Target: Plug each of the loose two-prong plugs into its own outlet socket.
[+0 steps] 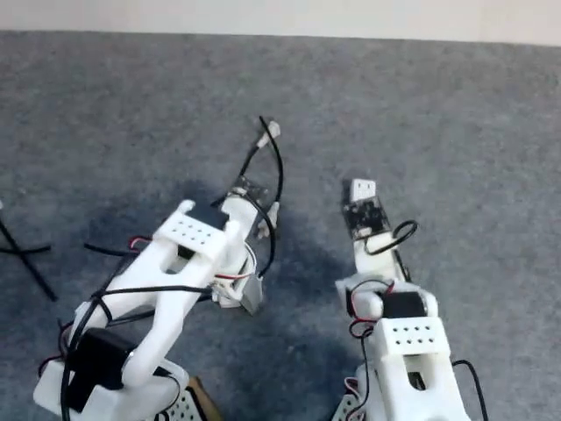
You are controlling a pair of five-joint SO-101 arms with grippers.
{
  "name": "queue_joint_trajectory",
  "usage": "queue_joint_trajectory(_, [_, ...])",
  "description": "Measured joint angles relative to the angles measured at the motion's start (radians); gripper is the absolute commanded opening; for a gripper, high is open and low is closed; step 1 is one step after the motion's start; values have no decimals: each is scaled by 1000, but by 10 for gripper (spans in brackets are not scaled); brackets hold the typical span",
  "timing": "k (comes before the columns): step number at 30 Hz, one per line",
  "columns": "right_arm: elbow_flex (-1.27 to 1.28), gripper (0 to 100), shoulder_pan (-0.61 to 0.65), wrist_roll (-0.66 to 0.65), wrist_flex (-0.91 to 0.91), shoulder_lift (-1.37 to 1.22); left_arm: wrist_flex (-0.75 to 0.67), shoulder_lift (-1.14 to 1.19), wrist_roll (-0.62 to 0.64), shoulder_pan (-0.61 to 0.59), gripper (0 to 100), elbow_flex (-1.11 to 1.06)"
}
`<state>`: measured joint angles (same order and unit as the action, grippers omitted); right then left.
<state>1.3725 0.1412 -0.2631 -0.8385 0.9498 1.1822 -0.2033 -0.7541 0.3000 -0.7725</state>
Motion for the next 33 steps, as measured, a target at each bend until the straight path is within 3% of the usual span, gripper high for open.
queue_joint_trajectory(10, [14,293,0,0,49,-14,-130,0,0,26,345,-25])
queue_joint_trajectory(17, [14,293,0,0,51,-14,-178,-3,0,152,72,-97])
queue_joint_trajectory(22, [14,293,0,0,52,-14,-178,-3,-6,157,55,-100])
queue_joint_trajectory(26, [14,293,0,0,52,-14,-149,-3,-6,71,51,-86])
queue_joint_trajectory(33, [14,293,0,0,52,-14,-72,0,-28,-199,4,40])
